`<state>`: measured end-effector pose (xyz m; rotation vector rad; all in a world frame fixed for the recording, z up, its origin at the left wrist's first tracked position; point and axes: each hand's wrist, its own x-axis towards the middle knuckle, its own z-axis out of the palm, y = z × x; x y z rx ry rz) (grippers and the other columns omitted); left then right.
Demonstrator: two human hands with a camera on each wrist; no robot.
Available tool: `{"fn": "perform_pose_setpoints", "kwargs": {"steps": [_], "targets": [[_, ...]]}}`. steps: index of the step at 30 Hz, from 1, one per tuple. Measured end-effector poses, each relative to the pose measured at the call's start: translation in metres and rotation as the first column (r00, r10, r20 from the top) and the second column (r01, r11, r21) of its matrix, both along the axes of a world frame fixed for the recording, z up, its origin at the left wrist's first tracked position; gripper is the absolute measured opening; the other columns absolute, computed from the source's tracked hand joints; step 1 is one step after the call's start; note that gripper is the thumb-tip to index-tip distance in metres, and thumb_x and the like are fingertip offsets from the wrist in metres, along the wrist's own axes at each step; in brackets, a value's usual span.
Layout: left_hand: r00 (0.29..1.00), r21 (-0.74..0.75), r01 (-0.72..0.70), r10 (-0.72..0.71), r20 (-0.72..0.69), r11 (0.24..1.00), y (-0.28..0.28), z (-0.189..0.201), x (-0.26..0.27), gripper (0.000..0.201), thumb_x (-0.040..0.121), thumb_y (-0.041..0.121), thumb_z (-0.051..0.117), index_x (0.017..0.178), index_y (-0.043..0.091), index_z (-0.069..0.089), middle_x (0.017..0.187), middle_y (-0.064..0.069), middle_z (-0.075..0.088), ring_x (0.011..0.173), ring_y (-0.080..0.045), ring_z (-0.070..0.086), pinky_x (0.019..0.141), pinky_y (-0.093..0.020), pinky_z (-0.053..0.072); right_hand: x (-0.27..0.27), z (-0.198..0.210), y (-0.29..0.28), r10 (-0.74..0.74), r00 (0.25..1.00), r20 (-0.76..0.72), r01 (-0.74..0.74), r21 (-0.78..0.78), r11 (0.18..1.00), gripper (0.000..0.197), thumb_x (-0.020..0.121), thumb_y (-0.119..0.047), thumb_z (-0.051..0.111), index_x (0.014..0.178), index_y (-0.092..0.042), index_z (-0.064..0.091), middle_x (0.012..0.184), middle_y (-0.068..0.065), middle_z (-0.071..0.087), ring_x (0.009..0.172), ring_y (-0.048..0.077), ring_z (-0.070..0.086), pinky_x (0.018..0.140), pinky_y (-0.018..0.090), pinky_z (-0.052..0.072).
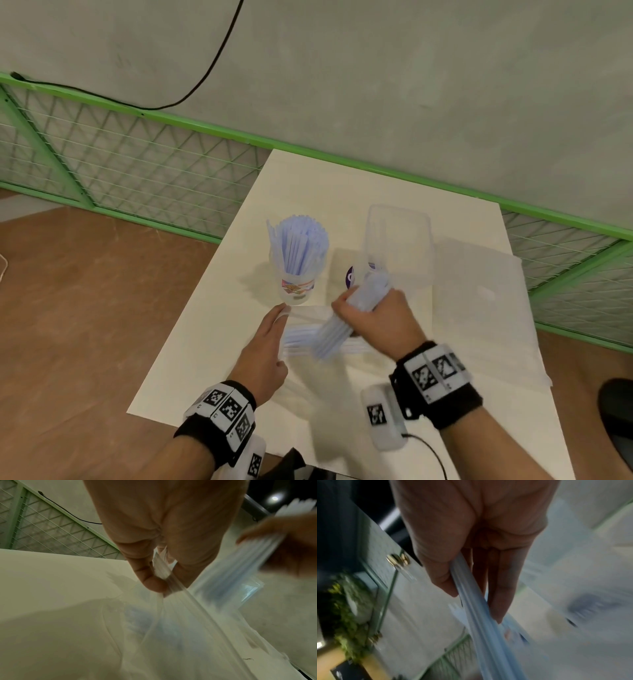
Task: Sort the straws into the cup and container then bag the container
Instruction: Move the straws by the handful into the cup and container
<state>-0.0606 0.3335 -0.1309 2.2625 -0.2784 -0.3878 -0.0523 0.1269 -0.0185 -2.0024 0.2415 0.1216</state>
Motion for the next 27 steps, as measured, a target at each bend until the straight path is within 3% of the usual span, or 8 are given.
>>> {"fn": "perform_pose_setpoints", "kwargs": {"steps": [4,9,12,15,19,22,24,27], "targets": [[1.0,-0.013,0.003,-0.003,-0.018,1.0,0.0,0.003,-0.002,0.088,0.072,-0.008,0.049,0.15,0.025,0.025,0.157,0.02,0.01,0.118,-0.019,0.054,0.086,-0.009,0.035,0.041,0.056,0.001,0.002,0.991,0.134,-0.009,0.055,0.998,0.01,0.078,-0.013,0.077,0.07,-0.018,0.074,0.075,0.004,0.075,0.073,0.019,0.074,0.064,0.045,0.063],[0.999,-0.029,0.002,-0.004,-0.053,1.0,0.001,0.005,-0.004,0.09,0.074,-0.008,0.049,0.151,0.028,0.021,0.157,0.023,0.006,0.113,-0.023,0.056,0.086,-0.01,0.037,0.093,0.077,0.019,0.088,0.976,0.199,-0.071,-0.091,0.993,0.008,0.079,-0.019,0.072,0.073,-0.014,0.074,0.077,0.005,0.074,0.069,0.017,0.074,0.065,0.041,0.063],[0.997,-0.032,-0.004,0.001,-0.076,0.999,0.002,0.008,-0.004,0.09,0.075,-0.007,0.049,0.151,0.03,0.02,0.156,0.025,0.005,0.11,-0.022,0.057,0.087,-0.01,0.037,0.117,0.071,0.031,0.17,0.963,0.21,-0.122,-0.223,0.967,0.015,0.078,-0.029,0.07,0.074,-0.015,0.073,0.077,0.004,0.073,0.073,0.018,0.072,0.07,0.042,0.062],[0.997,-0.02,-0.007,0.005,-0.079,1.0,0.003,0.009,-0.005,0.09,0.075,-0.007,0.049,0.151,0.03,0.019,0.157,0.026,0.003,0.111,-0.021,0.056,0.084,-0.007,0.035,0.131,0.055,0.039,0.227,0.957,0.181,-0.161,-0.32,0.934,0.017,0.081,-0.034,0.072,0.082,-0.018,0.075,0.086,0.004,0.074,0.084,0.02,0.07,0.077,0.034,0.058],[0.997,-0.017,-0.004,0.003,-0.077,1.0,0.004,0.009,-0.005,0.09,0.075,-0.006,0.048,0.151,0.032,0.018,0.156,0.027,0.002,0.111,-0.022,0.055,0.083,-0.007,0.034,0.145,0.025,0.041,0.164,0.98,0.11,-0.114,-0.36,0.926,0.041,0.075,-0.051,0.074,0.096,-0.016,0.073,0.095,0.006,0.071,0.087,0.02,0.068,0.075,0.033,0.057],[0.997,-0.023,-0.007,0.005,-0.075,1.0,0.003,0.009,-0.005,0.09,0.075,-0.006,0.047,0.151,0.032,0.017,0.156,0.028,0.002,0.111,-0.023,0.056,0.084,-0.009,0.036,0.144,0.016,0.039,0.203,0.974,0.1,-0.156,-0.354,0.922,0.036,0.078,-0.048,0.075,0.1,-0.019,0.072,0.098,0.001,0.072,0.09,0.016,0.067,0.073,0.026,0.052],[0.997,-0.02,-0.013,0.012,-0.077,1.0,0.003,0.009,-0.005,0.09,0.076,-0.007,0.047,0.152,0.031,0.017,0.157,0.026,0.002,0.114,-0.022,0.055,0.085,-0.008,0.035,0.137,0.018,0.04,0.238,0.951,0.199,-0.173,-0.296,0.939,0.035,0.08,-0.038,0.077,0.11,-0.023,0.068,0.111,-0.006,0.068,0.099,0.011,0.062,0.08,0.022,0.045],[0.997,-0.016,-0.016,0.015,-0.075,1.0,0.002,0.01,-0.005,0.089,0.076,-0.006,0.048,0.152,0.029,0.018,0.157,0.024,0.003,0.117,-0.023,0.054,0.085,-0.006,0.033,0.127,0.017,0.04,0.164,0.888,0.429,-0.077,-0.213,0.974,0.059,0.083,-0.034,0.076,0.134,-0.02,0.05,0.137,-0.005,0.049,0.122,0.01,0.047,0.101,0.028,0.04]]}}
